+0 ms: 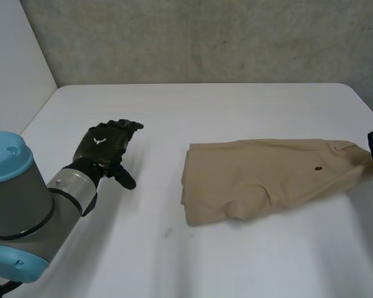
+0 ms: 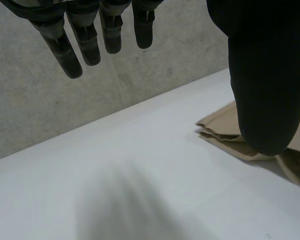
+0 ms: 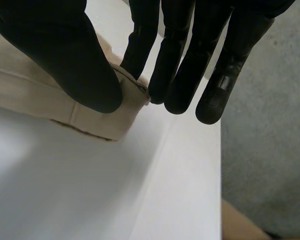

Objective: Fold the shorts.

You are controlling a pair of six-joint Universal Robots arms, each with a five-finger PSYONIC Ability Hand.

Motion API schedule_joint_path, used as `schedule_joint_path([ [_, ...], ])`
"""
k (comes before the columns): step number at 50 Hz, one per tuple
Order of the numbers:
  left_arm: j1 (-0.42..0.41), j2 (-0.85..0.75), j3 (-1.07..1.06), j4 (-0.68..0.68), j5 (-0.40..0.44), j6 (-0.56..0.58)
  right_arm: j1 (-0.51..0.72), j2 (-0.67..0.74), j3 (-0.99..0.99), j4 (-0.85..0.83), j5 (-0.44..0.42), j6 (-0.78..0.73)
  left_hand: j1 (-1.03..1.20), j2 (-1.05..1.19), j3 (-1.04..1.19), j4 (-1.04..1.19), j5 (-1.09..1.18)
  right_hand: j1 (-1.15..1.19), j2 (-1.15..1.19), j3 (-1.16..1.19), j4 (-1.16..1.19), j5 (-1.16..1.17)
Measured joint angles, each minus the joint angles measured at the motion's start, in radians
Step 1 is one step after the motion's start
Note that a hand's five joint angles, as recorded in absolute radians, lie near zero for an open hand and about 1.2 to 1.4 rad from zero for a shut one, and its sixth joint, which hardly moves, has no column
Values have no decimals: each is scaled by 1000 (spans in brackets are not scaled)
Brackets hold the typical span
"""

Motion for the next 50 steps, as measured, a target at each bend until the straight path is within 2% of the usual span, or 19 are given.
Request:
schedule_joint_path([
  [6,11,16,-5,1,0,0,142,-7,-112,49,1,-5,0,0,0,0,0,11,0,0,0,9],
  [7,12,18,-5,1,0,0,218,-10,-145,52,-3,5,0,0,0,0,0,11,0,0,0,9],
  [9,12,21,-4,2,-1,0,249,-11,-156,51,-4,8,0,0,0,0,0,11,0,0,0,9],
  [10,12,23,-4,2,0,-1,351,-9,-181,49,-13,16,0,0,0,0,0,11,0,0,0,12],
  [13,11,27,0,4,-1,-1,459,8,-196,44,-30,17,0,0,0,0,0,15,0,0,0,16],
  [17,11,30,8,7,-2,-3,671,91,-196,45,-102,-1,0,0,0,0,0,20,0,16,0,17],
  [20,10,31,16,9,-2,-3,734,133,-187,51,-145,-15,0,0,0,0,0,20,-4,10,-5,16],
  [21,10,31,25,10,-2,-3,765,162,-177,59,-180,-23,0,0,0,0,0,-199,-278,-273,-266,-218],
  [23,10,30,35,10,-2,-4,780,179,-169,68,-206,-28,0,0,0,0,0,-388,-502,-491,-507,-455],
  [24,10,30,35,10,-2,-4,780,179,-169,68,-206,-28,0,0,0,0,0,-388,-502,-491,-507,-455],
  [25,9,29,51,11,-2,-6,787,183,-164,80,-230,-27,0,0,0,0,0,-618,-805,-766,-797,-748],
  [28,6,26,75,10,-3,-11,785,170,-160,90,-246,-18,0,0,0,0,0,-714,-931,-925,-941,-879],
  [35,-28,-21,182,4,-4,-39,723,83,-165,90,-248,112,0,0,0,0,0,-728,-957,-966,-962,-897],
  [36,-51,-48,219,-1,-7,-45,676,42,-169,75,-239,225,0,0,0,0,0,-728,-957,-966,-962,-897],
  [41,-145,-153,345,-46,-33,-56,603,6,-180,36,-218,420,0,0,0,0,0,-728,-957,-966,-962,-897],
  [46,-231,-280,470,-132,-79,-70,564,46,-207,15,-172,514,0,0,0,0,0,-728,-957,-966,-962,-897],
  [50,-274,-391,549,-211,-116,-90,557,145,-257,39,-98,501,0,0,0,0,0,-728,-957,-966,-962,-897],
])
